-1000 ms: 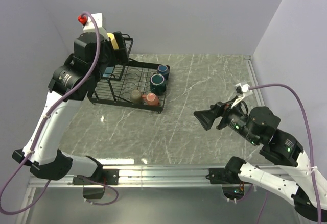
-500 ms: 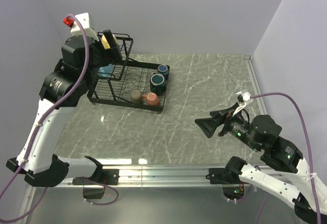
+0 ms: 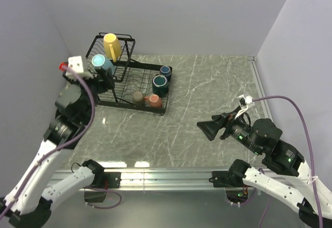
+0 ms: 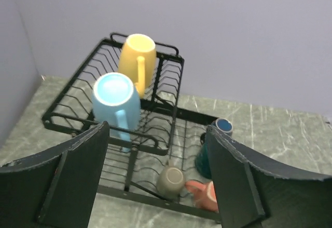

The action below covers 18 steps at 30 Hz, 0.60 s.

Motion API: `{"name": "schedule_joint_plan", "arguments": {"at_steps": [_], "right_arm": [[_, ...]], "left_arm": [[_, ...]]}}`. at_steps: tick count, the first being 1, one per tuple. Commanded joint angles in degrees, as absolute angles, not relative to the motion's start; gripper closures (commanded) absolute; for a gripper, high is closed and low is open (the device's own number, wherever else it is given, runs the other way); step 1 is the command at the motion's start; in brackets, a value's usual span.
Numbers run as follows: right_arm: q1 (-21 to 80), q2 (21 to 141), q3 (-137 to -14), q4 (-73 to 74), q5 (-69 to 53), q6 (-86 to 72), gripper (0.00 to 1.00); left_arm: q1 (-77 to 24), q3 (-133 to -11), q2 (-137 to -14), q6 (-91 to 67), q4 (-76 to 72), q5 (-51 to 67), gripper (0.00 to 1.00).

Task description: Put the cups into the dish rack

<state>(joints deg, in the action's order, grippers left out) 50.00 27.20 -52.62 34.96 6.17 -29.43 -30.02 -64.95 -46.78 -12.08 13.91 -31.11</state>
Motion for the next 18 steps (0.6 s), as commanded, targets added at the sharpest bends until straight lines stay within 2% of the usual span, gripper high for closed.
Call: {"name": "schedule_joint_plan", "arguments": {"at_steps": [1, 3, 6, 10, 18], "right_arm": [[50.1, 26.3, -52.1, 32.1, 6.9, -30.7, 0.00], [50.1, 26.8, -52.5, 32.9, 7.0, -31.2, 0.00], [50.1, 27.3, -52.7, 33.2, 6.5, -31.8, 0.00], [50.1, 27.2, -52.2, 32.7, 5.7, -32.5, 0.00], [50.1, 28.2, -52.1, 34.0, 4.8, -34.5, 0.00]], "left_arm": [[-29.9, -64.1, -44.6, -5.4, -0.6, -30.0, 0.19], [-29.8, -67.0, -47.6, -4.8, 7.8, -30.9, 0.16], [-29.9, -69.5, -49.6, -4.4, 9.7, -32.8, 0.11], [-29.9, -66.4, -47.9, -2.4, 6.9, -33.0, 0.10], [-29.8, -66.2, -47.0, -6.8, 13.9, -32.6, 0.09]]}}
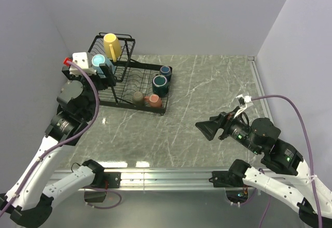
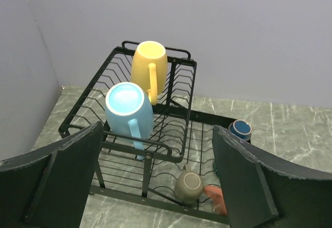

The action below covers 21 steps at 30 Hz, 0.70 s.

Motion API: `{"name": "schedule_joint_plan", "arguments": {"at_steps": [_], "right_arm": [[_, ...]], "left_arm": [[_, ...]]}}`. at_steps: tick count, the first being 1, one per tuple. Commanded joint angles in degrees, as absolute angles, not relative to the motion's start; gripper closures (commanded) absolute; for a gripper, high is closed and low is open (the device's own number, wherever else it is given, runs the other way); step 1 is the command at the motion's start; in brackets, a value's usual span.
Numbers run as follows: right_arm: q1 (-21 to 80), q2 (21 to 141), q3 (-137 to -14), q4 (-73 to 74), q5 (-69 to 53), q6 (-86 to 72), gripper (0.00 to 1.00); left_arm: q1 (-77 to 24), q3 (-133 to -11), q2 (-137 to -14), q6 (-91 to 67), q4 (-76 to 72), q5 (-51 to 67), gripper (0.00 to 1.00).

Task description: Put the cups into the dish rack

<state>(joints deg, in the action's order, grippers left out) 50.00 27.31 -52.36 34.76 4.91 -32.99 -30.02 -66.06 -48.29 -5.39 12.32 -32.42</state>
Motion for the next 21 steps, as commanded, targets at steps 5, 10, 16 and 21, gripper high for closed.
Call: {"name": "schedule_joint_plan", "arguments": {"at_steps": [5, 10, 16, 21], "right_arm": [[50.1, 28.2, -51.9, 34.4, 4.9, -35.4, 0.00], [50.1, 26.3, -50.6, 33.8, 5.3, -36.6, 0.00], [50.1, 25.6, -50.2, 34.4, 5.5, -37.6, 0.00], [50.1, 25.5, -50.2, 35.2, 6.2, -38.8, 0.00]], "left_arm": [[-29.8, -63.1, -44.8, -8.3, 13.7, -30.7, 0.08], [-29.8, -60.6, -44.9, -10.1, 14.1, -30.9, 0.08], [-29.9, -56.9, -44.6, -13.9, 15.1, -32.1, 0.08], [-29.8, -52.7, -43.0, -14.7, 14.1, -30.3, 0.07]]}}
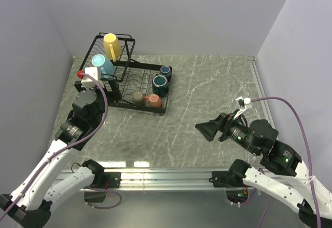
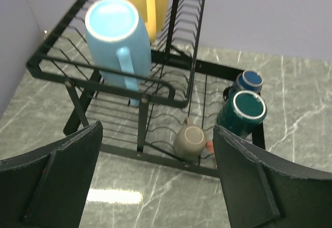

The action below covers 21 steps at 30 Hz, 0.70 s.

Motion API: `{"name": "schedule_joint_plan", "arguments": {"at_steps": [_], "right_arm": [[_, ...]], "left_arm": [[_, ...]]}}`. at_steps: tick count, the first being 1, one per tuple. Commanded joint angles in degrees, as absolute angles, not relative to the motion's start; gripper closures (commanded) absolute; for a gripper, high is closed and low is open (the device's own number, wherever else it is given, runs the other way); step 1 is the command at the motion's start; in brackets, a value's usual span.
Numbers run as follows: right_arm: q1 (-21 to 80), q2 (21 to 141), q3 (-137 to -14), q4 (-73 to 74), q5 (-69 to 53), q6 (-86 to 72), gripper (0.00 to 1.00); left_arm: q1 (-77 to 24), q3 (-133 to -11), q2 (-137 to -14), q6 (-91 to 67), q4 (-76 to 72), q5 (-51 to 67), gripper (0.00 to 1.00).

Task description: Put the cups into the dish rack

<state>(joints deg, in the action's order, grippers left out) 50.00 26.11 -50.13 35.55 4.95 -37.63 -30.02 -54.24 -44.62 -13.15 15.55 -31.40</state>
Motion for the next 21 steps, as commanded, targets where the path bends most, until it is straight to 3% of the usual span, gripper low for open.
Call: {"name": "schedule_joint_plan", "arguments": {"at_steps": [1, 21], "right_arm": [[50.2, 25.4, -50.0, 35.2, 6.2, -38.9, 0.00], [50.1, 26.2, -49.2, 33.9, 5.9, -40.6, 0.00]], "left_arm": [[-29.8, -52.3, -42.5, -14.7, 13.9, -30.3, 0.07], [-29.9, -47.8, -40.5, -13.1, 13.4, -30.8, 0.06]]}}
